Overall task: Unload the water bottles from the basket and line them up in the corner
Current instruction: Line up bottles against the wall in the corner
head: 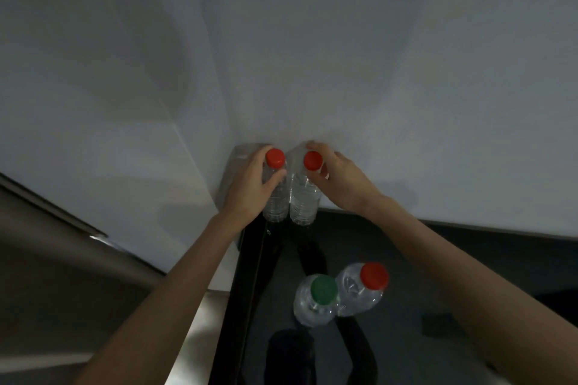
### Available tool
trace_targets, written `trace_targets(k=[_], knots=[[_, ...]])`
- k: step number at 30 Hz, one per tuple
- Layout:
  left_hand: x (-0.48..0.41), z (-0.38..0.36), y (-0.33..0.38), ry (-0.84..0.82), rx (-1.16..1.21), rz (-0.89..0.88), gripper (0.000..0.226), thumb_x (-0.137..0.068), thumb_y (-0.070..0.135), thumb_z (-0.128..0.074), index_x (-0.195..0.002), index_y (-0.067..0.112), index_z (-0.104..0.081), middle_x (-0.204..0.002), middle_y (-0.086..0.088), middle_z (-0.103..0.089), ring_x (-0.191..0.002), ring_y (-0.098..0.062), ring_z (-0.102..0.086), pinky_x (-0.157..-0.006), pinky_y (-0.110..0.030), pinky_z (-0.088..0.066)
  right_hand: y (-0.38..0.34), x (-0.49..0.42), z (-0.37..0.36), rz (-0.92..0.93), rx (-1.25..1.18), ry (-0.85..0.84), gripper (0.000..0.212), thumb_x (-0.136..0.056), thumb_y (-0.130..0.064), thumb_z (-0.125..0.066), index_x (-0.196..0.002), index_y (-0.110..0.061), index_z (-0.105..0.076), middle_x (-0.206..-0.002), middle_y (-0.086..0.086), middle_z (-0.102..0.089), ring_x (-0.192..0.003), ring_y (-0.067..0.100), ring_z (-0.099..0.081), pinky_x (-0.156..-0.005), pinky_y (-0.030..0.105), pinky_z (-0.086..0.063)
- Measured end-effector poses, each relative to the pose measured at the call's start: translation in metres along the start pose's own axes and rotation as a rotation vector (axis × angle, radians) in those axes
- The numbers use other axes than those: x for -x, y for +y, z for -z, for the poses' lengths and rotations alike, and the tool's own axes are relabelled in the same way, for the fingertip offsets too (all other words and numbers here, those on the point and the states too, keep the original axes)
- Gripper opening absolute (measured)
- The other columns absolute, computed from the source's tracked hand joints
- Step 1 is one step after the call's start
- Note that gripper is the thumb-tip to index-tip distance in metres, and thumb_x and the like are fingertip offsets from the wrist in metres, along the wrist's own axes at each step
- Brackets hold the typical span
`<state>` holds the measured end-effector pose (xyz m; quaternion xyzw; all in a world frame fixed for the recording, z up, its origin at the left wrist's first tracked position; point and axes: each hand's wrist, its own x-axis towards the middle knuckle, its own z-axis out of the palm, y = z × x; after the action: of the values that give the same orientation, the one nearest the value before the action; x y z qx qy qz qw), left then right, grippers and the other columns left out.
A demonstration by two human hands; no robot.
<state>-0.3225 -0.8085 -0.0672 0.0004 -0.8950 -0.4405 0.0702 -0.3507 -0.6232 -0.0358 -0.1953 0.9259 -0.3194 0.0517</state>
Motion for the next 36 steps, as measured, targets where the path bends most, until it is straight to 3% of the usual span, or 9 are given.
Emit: trace_targets(k=[3, 6, 10, 17, 21, 24, 28, 31, 36], knots=[[0.014, 0.002, 0.015, 0.045, 0.003, 0.043, 0.064, -0.091, 0.028, -0.062, -0.145, 0.014, -0.031, -0.147, -0.007, -0.039, -0.136, -0.019, -0.036, -0.113, -0.035, -0.031, -0.007, 0.017, 0.016, -0.008, 0.02, 0.014, 0.057, -0.092, -0.026, -0.057, -0.143, -0.024, -0.031, -0.116, 0.013, -0.056, -0.089, 0.026, -0.06, -0.083, 0.037, -0.049], [0.034, 0.009, 0.034, 0.111, -0.047, -0.038, 0.062, -0.091, 0.025, -0.061, -0.144, 0.013, -0.032, -0.149, -0.007, -0.034, -0.138, -0.017, -0.031, -0.109, -0.022, -0.024, -0.016, 0.044, 0.035, 0.018, 0.026, 0.019, 0.046, -0.093, -0.028, -0.056, -0.137, -0.025, -0.042, -0.115, 0.007, -0.056, -0.084, 0.014, -0.055, -0.082, 0.032, -0.048], [0.064, 0.016, 0.058, 0.07, -0.066, -0.142, 0.056, -0.092, 0.025, -0.058, -0.142, 0.014, -0.036, -0.146, -0.003, -0.038, -0.134, -0.009, -0.034, -0.103, -0.005, -0.019, -0.023, 0.089, 0.053, 0.042, 0.046, -0.024, 0.03, -0.094, -0.031, -0.055, -0.123, -0.024, -0.056, -0.109, 0.0, -0.056, -0.085, 0.01, -0.056, -0.081, 0.03, -0.051], [0.129, 0.018, 0.085, -0.057, -0.056, -0.17, 0.048, -0.092, 0.032, -0.056, -0.138, 0.023, -0.042, -0.137, 0.006, -0.043, -0.128, -0.006, -0.039, -0.107, -0.025, -0.034, -0.014, 0.159, 0.048, 0.047, 0.246, -0.129, 0.034, -0.089, -0.054, -0.052, -0.113, -0.03, -0.05, -0.1, -0.005, -0.046, -0.079, 0.009, -0.051, -0.07, 0.029, -0.047], [0.16, 0.007, 0.082, -0.224, -0.203, -0.146, 0.059, -0.082, 0.054, -0.06, -0.134, 0.03, -0.045, -0.121, 0.011, -0.043, -0.114, -0.004, -0.043, -0.092, -0.026, -0.043, -0.006, 0.176, 0.033, 0.076, 0.417, -0.149, 0.031, -0.093, -0.049, -0.047, -0.115, -0.029, -0.041, -0.1, -0.002, -0.055, -0.079, 0.02, -0.06, -0.068, 0.037, -0.051], [0.168, -0.001, 0.075, -0.278, -0.287, -0.141, 0.052, -0.078, 0.051, -0.065, -0.125, 0.037, -0.049, -0.109, 0.013, -0.044, -0.1, -0.004, -0.047, -0.083, -0.028, -0.048, -0.001, 0.174, 0.028, 0.058, 0.372, -0.144, 0.03, -0.094, -0.043, -0.05, -0.114, -0.022, -0.042, -0.099, 0.002, -0.061, -0.079, 0.024, -0.062, -0.07, 0.043, -0.053], [0.166, -0.005, 0.069, -0.273, -0.25, -0.134, 0.036, -0.081, 0.033, -0.067, -0.115, 0.031, -0.054, -0.1, 0.01, -0.05, -0.082, -0.005, -0.05, -0.075, -0.033, -0.051, 0.001, 0.163, 0.03, 0.009, 0.24, -0.135, 0.029, -0.093, -0.034, -0.056, -0.112, -0.015, -0.045, -0.099, 0.009, -0.063, -0.084, 0.028, -0.062, -0.074, 0.047, -0.053], [0.163, -0.006, 0.065, -0.286, -0.226, -0.149, 0.037, -0.08, 0.031, -0.068, -0.114, 0.029, -0.055, -0.102, 0.01, -0.05, -0.082, -0.005, -0.052, -0.076, -0.036, -0.052, 0.001, 0.148, 0.034, -0.031, 0.11, -0.058, 0.029, -0.093, -0.027, -0.058, -0.115, -0.013, -0.046, -0.101, 0.01, -0.06, -0.085, 0.025, -0.06, -0.072, 0.043, -0.056], [0.154, -0.012, 0.059, -0.348, -0.155, -0.142, 0.039, -0.078, 0.035, -0.072, -0.114, 0.029, -0.058, -0.107, 0.013, -0.051, -0.093, -0.005, -0.055, -0.082, -0.035, -0.052, 0.005, 0.104, 0.037, -0.005, 0.151, 0.012, 0.029, -0.093, -0.026, -0.057, -0.115, -0.009, -0.047, -0.101, 0.012, -0.06, -0.087, 0.028, -0.06, -0.074, 0.044, -0.055]])
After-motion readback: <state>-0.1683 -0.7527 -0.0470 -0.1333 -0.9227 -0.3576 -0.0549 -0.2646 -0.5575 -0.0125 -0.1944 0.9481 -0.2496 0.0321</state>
